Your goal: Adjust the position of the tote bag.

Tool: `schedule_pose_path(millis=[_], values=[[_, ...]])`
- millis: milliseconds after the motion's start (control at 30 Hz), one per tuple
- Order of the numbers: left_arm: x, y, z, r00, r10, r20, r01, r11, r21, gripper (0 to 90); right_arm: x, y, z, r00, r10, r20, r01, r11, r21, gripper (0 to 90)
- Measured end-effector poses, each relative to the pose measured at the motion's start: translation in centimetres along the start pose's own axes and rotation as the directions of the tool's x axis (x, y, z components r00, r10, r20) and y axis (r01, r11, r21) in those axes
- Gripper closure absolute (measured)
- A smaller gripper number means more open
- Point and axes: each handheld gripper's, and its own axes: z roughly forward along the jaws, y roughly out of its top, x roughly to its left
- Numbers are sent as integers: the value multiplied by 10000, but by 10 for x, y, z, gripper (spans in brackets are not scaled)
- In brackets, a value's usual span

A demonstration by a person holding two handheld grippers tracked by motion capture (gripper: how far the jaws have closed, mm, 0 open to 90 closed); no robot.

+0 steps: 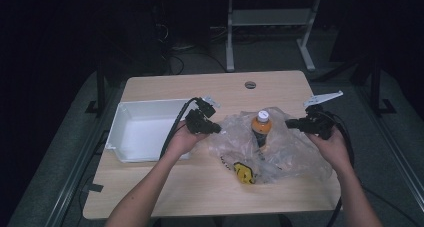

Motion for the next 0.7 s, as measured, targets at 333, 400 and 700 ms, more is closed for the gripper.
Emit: schedule_pose_path(millis=[333, 400, 700], values=[[-1, -1, 11, 10000, 17, -82, -14, 9992, 401, 892, -10, -10, 8, 9994, 350, 16, -350, 9978, 557, 895], [-2, -2, 13, 10000, 47, -50, -45, 9988, 486, 892, -12, -13, 11, 9989, 459, -58, -453, 9963, 735, 894], [-9, -9, 27, 9993, 290, -220, -265, 9940, 1061, 892, -14, -24, 28, 9989, 461, 11, -458, 9899, 1343, 895]])
